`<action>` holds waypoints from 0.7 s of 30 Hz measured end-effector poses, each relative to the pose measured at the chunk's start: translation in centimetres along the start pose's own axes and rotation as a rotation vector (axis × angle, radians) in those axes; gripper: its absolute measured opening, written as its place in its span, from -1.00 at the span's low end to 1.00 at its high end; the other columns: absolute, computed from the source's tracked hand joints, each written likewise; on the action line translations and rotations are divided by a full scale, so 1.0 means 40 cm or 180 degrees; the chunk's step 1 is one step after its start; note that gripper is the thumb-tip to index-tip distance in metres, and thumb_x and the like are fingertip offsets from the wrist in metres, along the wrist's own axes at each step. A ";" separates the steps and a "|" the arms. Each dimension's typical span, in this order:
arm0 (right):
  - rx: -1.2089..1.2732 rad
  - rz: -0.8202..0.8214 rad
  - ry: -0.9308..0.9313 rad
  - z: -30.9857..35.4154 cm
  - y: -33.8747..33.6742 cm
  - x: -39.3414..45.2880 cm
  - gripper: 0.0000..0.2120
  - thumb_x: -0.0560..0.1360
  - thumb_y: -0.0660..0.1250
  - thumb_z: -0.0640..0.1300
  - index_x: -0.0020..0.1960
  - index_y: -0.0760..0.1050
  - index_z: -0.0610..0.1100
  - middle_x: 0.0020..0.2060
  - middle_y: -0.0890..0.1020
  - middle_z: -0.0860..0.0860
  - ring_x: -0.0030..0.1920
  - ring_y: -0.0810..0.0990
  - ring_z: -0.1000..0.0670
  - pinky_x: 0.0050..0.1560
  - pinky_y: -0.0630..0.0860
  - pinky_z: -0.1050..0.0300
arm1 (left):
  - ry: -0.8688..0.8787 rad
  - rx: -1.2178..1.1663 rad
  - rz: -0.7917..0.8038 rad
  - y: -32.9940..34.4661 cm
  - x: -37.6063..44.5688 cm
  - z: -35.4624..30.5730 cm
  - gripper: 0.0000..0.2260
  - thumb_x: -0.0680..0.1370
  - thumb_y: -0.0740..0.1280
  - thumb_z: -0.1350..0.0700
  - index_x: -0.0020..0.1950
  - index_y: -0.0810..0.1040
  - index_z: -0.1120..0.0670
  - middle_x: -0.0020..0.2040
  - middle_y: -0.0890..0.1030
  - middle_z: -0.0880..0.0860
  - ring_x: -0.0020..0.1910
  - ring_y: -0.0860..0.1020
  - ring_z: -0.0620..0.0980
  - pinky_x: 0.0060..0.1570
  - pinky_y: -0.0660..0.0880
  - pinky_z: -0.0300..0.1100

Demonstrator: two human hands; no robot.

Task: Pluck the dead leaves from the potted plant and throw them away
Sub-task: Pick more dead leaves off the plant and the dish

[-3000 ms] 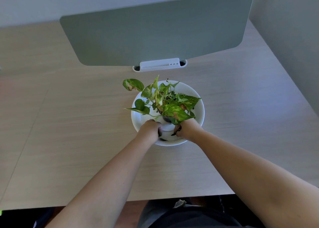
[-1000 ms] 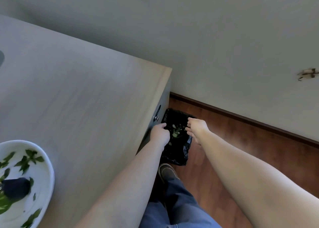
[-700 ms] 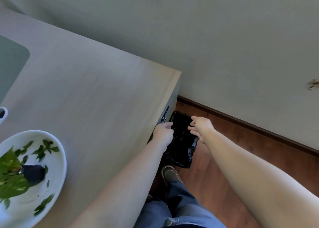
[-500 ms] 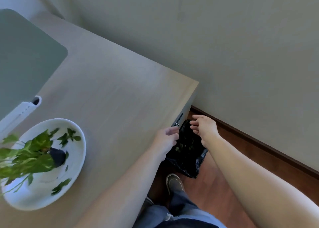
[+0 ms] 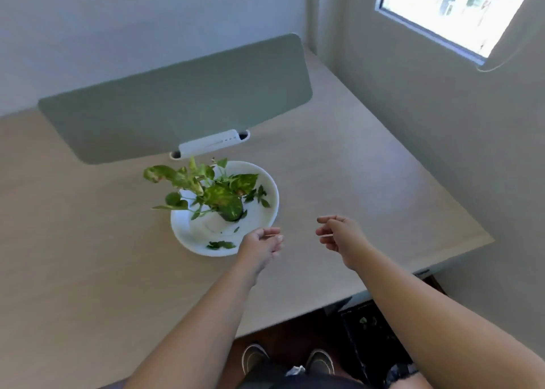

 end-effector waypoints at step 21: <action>-0.2960 -0.0007 -0.1081 0.039 0.481 0.108 -0.67 0.45 0.37 -0.13 0.18 0.50 -0.18 0.11 0.57 -0.16 0.09 0.55 -0.17 0.01 0.52 0.01 | 0.0454 0.2144 -0.0587 -0.383 0.178 -0.043 -0.47 0.43 0.45 -0.07 0.36 0.46 0.05 0.27 0.54 0.02 0.29 0.49 0.07 0.20 0.43 -0.11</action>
Point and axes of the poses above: each hand's wrist, its own x-axis towards the middle knuckle, its own y-axis out of the palm, z = x × y, the point moved 1 cm from there along x, towards the middle knuckle
